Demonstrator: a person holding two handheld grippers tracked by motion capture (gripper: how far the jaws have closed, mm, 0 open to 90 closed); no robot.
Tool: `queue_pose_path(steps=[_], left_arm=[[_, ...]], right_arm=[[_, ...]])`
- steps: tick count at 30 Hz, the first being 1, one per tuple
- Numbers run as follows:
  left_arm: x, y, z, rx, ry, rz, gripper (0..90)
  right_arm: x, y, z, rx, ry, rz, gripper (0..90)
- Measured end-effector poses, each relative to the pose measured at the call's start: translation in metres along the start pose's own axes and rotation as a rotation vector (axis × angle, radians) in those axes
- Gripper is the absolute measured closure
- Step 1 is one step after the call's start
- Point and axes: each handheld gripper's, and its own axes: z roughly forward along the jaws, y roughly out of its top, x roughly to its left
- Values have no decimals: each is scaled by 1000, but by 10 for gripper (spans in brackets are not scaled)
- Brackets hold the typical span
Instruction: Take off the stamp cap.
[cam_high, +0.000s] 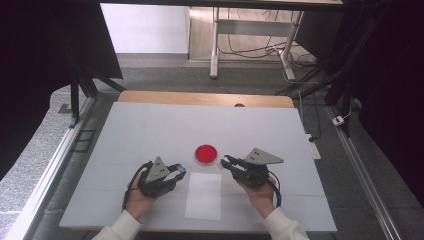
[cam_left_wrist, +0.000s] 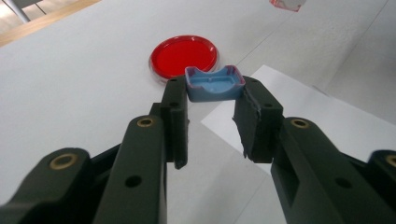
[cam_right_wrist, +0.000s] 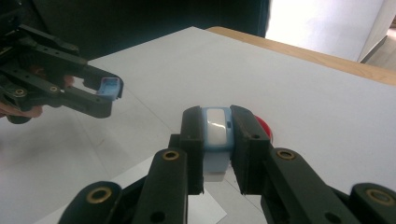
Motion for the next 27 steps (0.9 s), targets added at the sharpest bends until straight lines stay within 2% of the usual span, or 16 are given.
queue_pose_path(steps=[11,20,27], left_arm=[[11,-17,-22,-5,25,-48,656],[18,-33,-45,-10,64,-80,655],[22,-40,-50,-2,85,-92,656]], right_arm=[[-3,-1,-2,5,-17,-14,754],[-7,-1,-5,-3,-34,-11,754],[-8,-1,-5,-6,-29,-18,754]])
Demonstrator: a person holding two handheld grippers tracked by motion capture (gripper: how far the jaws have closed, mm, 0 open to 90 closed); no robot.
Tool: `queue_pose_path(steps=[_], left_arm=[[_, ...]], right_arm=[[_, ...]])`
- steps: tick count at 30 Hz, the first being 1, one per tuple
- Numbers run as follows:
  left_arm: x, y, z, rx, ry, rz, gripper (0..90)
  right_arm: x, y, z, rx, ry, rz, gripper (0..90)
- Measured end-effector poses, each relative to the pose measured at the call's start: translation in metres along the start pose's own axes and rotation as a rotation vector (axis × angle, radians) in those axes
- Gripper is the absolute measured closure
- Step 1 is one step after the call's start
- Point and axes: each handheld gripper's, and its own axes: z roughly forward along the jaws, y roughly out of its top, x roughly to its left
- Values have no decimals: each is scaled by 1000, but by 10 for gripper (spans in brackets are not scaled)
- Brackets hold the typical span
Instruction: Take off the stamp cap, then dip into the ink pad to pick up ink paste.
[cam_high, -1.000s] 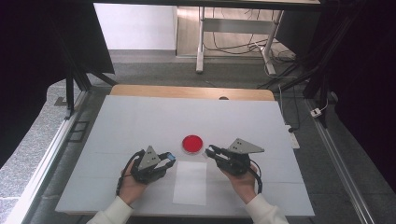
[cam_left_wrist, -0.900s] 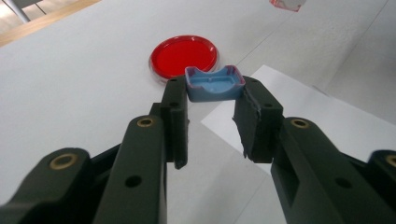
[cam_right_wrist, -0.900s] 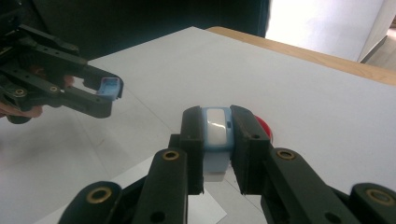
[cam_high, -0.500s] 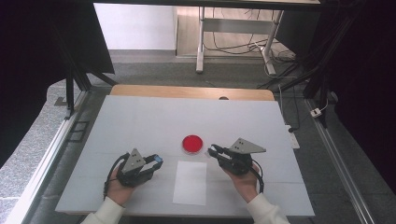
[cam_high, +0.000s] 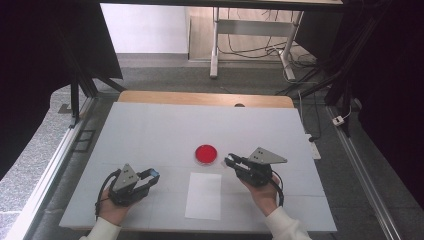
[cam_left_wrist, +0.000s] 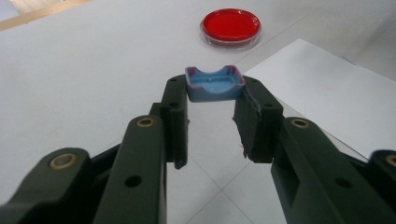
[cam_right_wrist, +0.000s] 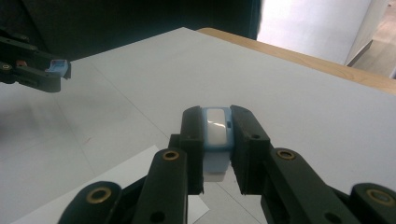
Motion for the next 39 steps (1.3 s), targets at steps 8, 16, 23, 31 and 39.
queue_pose_path(steps=[8,16,23,31,39], left_arm=[[2,-1,7,16,-7,5,656],[5,-2,7,14,1,-1,656],[5,-2,6,16,1,0,656],[4,-1,9,16,-9,1,655],[4,0,12,22,-19,6,655]], right_arm=[[-1,0,0,-4,-7,11,754],[-2,2,0,-15,1,16,754],[-4,3,2,6,3,17,753],[-3,7,8,26,-1,-16,754],[-8,10,10,24,-10,-19,754]])
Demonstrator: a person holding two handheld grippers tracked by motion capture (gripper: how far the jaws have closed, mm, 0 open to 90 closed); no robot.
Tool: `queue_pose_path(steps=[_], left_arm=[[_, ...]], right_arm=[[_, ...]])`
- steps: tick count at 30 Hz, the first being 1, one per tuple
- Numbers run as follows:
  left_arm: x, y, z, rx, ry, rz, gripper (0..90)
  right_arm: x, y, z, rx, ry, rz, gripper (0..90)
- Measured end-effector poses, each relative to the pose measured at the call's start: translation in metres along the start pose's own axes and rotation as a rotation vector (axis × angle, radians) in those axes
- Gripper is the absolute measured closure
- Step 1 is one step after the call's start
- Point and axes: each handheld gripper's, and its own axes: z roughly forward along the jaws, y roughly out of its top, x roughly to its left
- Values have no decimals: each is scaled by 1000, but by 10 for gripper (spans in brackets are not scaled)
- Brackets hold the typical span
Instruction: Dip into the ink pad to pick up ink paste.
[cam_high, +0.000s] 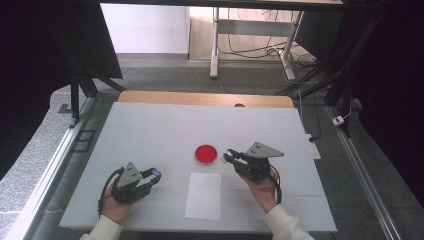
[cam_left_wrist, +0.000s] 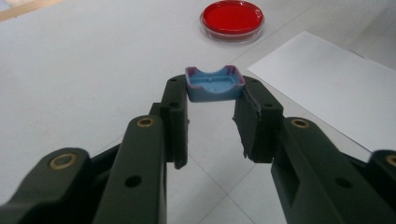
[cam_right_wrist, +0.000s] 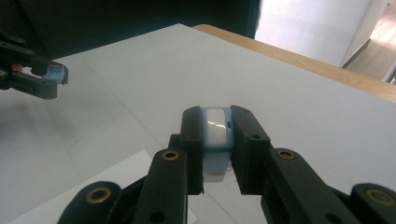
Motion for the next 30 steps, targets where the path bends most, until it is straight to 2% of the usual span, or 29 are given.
queue_pose_path(steps=[7,20,24,30], left_arm=[[0,0,1,2,1,-2,655],[-1,0,2,-1,1,-3,655],[0,0,2,1,1,-2,655],[0,0,3,3,-3,0,655]], right_arm=[[-6,5,5,3,-6,-1,754],[-7,16,20,2,6,-16,754],[-9,17,26,15,3,-28,753],[-11,17,33,42,0,-21,753]])
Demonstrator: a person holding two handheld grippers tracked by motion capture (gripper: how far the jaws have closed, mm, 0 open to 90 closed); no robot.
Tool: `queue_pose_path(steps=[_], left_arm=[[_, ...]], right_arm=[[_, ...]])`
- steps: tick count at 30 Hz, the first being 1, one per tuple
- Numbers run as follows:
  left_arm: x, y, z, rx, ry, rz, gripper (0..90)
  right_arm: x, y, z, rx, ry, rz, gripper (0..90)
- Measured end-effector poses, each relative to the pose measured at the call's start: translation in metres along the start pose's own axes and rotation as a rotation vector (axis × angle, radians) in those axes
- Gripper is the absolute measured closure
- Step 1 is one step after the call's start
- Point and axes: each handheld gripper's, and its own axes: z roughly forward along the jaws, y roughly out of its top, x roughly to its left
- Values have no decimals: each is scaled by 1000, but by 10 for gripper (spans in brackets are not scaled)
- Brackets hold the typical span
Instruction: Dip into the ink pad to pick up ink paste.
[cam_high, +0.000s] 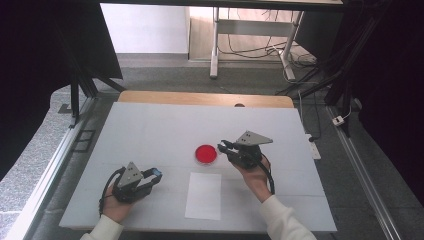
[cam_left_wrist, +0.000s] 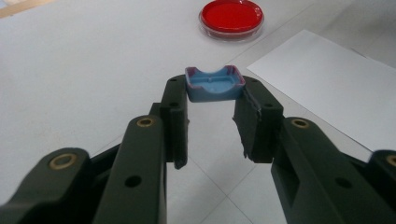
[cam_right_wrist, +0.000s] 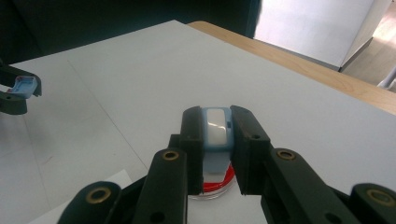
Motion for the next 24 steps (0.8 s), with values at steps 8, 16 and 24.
queue_pose_path(steps=[8,16,24], left_arm=[[1,0,0,3,-3,-1,655],[1,-1,0,2,1,-3,655],[2,-1,-2,0,5,-4,655]], right_arm=[[-2,13,6,-2,1,1,754],[-7,23,28,16,16,-1,754],[-6,18,48,66,37,-11,754]])
